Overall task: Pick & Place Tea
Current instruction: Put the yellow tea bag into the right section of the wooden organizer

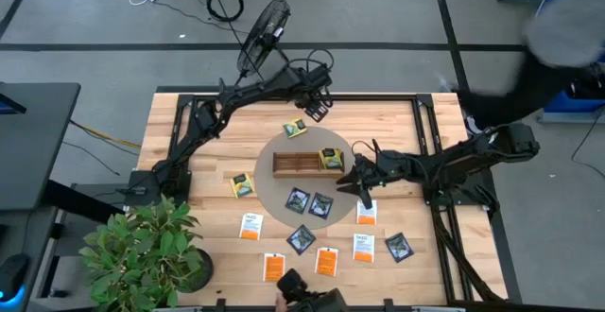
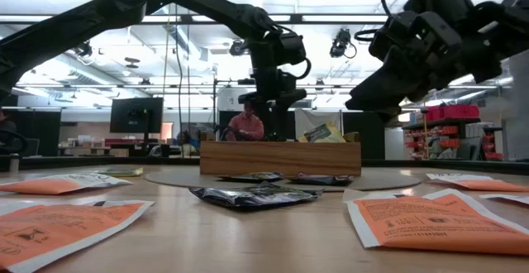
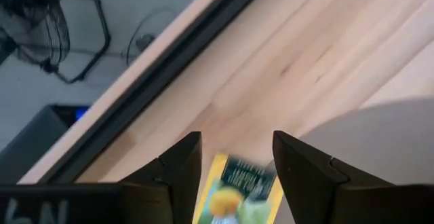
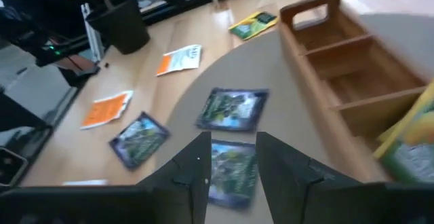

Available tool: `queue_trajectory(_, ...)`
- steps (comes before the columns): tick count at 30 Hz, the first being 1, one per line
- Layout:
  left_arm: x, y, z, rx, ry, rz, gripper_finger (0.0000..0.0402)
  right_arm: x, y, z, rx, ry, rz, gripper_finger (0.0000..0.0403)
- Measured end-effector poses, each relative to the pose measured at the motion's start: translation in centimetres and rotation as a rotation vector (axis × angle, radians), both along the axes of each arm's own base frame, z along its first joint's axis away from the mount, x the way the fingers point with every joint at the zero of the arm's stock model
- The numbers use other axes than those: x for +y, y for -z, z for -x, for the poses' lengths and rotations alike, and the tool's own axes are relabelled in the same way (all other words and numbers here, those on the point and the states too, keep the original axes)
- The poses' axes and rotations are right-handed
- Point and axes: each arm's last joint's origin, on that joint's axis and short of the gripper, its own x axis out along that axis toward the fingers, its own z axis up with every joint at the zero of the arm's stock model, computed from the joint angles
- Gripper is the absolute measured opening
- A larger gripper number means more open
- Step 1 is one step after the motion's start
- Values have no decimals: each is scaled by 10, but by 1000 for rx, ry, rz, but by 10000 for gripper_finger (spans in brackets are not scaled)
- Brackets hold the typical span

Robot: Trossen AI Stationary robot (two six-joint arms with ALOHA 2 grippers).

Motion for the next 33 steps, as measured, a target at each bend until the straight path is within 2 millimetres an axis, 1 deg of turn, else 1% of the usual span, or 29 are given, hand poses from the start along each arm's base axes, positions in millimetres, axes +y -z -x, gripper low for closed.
queue_trajectory(5, 13, 5, 19, 124, 27, 49, 222, 9, -4, -1, -33, 50, -60, 126)
queue_trajectory(8, 21, 7, 25, 133, 33, 73, 242, 10, -8, -4, -40, 87, -89, 126)
queue_trajectory(10, 22, 7, 26, 126, 54, 96, 254, 10, -13, -9, -48, 100, -101, 126)
queue_trajectory(15, 14, 14, 22, 102, 68, 160, 283, 10, -32, -26, -25, 106, -92, 126)
queue_trajectory(18, 11, 13, 12, 27, 38, 133, 299, 11, -44, -36, 10, 99, -62, 126)
queue_trajectory(21, 7, 15, 4, -24, 0, 136, 312, 11, -52, -41, 48, 91, -36, 126)
queue_trajectory(23, 6, 15, 1, -60, -12, 143, 318, 12, -52, -41, 62, 88, -21, 126)
queue_trajectory(26, 8, 15, 3, -78, -47, 186, 320, 14, -48, -39, 90, 99, 2, 126)
queue_trajectory(29, 18, 15, 10, -106, -93, 240, 320, 16, -42, -36, 141, 107, 19, 126)
queue_trajectory(33, 29, 16, 17, -105, -126, 245, 320, 21, -42, -35, 145, 104, 37, 126)
